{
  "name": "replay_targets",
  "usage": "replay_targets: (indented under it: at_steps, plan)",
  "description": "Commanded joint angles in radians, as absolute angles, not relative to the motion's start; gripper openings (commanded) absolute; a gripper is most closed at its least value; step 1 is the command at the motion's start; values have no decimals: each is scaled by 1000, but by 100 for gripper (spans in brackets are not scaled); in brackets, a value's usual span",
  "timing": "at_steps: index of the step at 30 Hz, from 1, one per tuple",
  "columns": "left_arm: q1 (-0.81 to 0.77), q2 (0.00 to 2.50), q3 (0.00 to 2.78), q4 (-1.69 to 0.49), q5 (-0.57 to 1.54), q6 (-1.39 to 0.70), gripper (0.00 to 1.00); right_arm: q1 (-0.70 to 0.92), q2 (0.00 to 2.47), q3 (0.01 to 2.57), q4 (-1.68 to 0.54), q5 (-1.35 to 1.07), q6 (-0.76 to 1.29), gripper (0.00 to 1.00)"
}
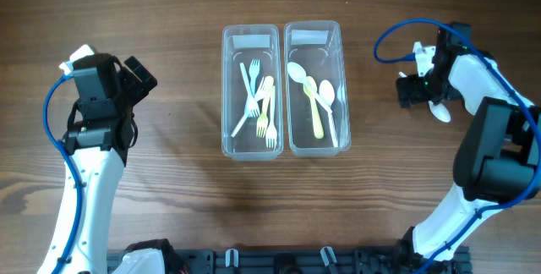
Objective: Pack container
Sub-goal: 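Lower the right gripper onto a long white spoon and grasp it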
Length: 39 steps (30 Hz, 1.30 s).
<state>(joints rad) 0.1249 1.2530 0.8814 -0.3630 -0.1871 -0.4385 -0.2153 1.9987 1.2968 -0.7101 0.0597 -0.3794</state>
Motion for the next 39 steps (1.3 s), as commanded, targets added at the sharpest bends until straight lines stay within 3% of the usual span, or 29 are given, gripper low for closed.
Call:
replay_targets:
  at_steps: [1,3,7,10,12,13,17,24,39]
  plan:
    - [130,1245,881,-361,-199,-422,100,-257,2045,1250,-765,75,-441,88]
    - [130,1245,881,-361,-199,-422,100,-278,2046,1248,-788,-6,-438,79]
    - [130,1245,881,-361,-199,-422,100,-301,2046,1238,-797,-20,-417,77]
    - [130,1245,881,-361,-199,-422,100,-302,2046,1236,-786,-21,-417,68]
    - [130,1245,881,-361,-199,-422,100,-302,2046,1236,-770,-44,-415,49]
    - [130,1245,881,-361,-200,-422,100,-302,2046,1236,-763,-78,-414,31]
    - [130,1245,881,-361,-199,-422,100,-300,2046,1236,-735,-137,-335,4]
    - [130,1245,881,-361,-200,-422,100,-298,2046,1236,-693,-227,-149,4]
    - [130,1245,881,-361,-199,-422,100,-298,2039,1240,-694,-294,-45,4]
